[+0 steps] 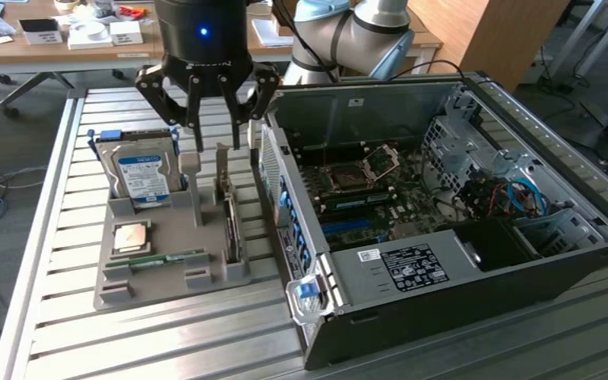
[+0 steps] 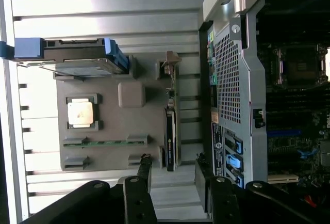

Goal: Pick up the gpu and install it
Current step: 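Pick up the gpu and move the gpu toward the slot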

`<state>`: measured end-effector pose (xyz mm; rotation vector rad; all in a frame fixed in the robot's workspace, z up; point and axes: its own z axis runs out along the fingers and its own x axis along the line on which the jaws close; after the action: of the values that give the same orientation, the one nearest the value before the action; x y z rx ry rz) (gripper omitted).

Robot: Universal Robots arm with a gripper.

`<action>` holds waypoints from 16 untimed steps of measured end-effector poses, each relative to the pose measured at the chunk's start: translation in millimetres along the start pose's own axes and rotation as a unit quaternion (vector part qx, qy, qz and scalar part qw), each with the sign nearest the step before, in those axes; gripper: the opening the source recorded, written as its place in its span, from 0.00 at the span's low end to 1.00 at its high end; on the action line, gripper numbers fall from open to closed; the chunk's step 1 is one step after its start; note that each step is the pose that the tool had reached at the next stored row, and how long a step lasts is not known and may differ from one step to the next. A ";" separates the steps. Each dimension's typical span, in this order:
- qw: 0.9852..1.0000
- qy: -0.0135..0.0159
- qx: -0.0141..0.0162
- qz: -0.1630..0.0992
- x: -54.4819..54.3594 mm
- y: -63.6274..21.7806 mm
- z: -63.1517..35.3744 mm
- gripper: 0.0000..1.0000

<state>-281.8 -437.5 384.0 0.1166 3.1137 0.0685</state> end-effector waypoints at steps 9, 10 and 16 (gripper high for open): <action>1.000 0.000 0.000 0.000 0.3 -0.6 12.8 0.47; 1.000 0.000 0.000 0.000 0.3 -0.6 14.2 0.47; 1.000 0.000 0.000 0.000 0.4 -0.8 18.7 0.47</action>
<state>-281.8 -437.5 365.3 0.1165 3.1137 0.0684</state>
